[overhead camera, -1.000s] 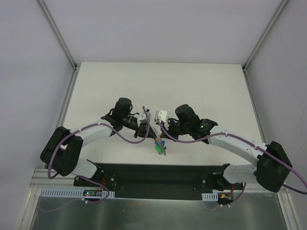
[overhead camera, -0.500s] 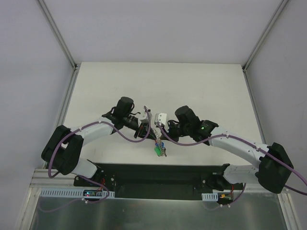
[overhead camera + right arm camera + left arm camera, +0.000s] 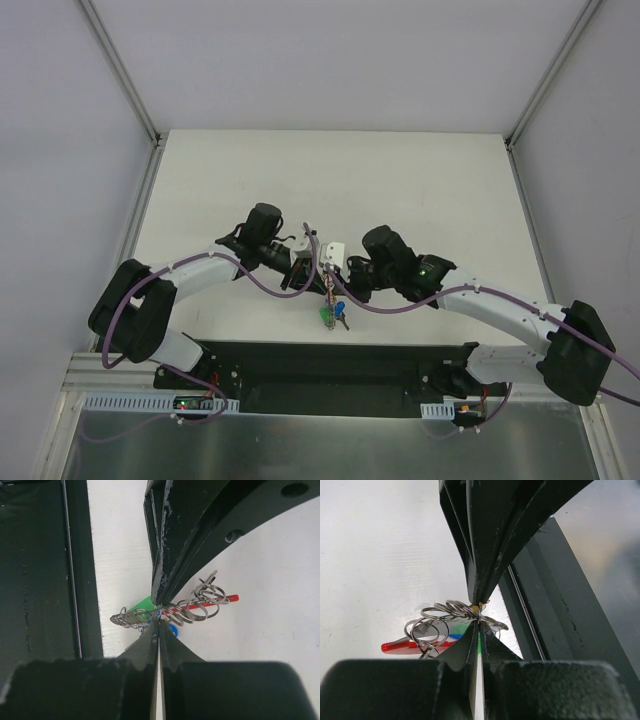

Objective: Put the keys on the keyring

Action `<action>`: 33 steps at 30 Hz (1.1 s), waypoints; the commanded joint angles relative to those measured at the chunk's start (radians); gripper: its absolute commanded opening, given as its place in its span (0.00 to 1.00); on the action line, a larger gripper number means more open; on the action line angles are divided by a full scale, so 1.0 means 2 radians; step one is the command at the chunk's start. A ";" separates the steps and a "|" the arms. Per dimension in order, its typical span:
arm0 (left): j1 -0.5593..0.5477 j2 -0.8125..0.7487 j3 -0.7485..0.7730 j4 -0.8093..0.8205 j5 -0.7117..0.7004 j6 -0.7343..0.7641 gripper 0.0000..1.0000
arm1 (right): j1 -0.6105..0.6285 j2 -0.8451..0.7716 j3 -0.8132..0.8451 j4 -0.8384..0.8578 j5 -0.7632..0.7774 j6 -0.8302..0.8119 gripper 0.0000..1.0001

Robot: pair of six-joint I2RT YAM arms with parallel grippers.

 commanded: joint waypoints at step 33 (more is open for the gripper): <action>-0.017 -0.088 -0.058 0.120 -0.071 -0.085 0.00 | -0.001 -0.105 -0.098 0.130 0.060 0.097 0.25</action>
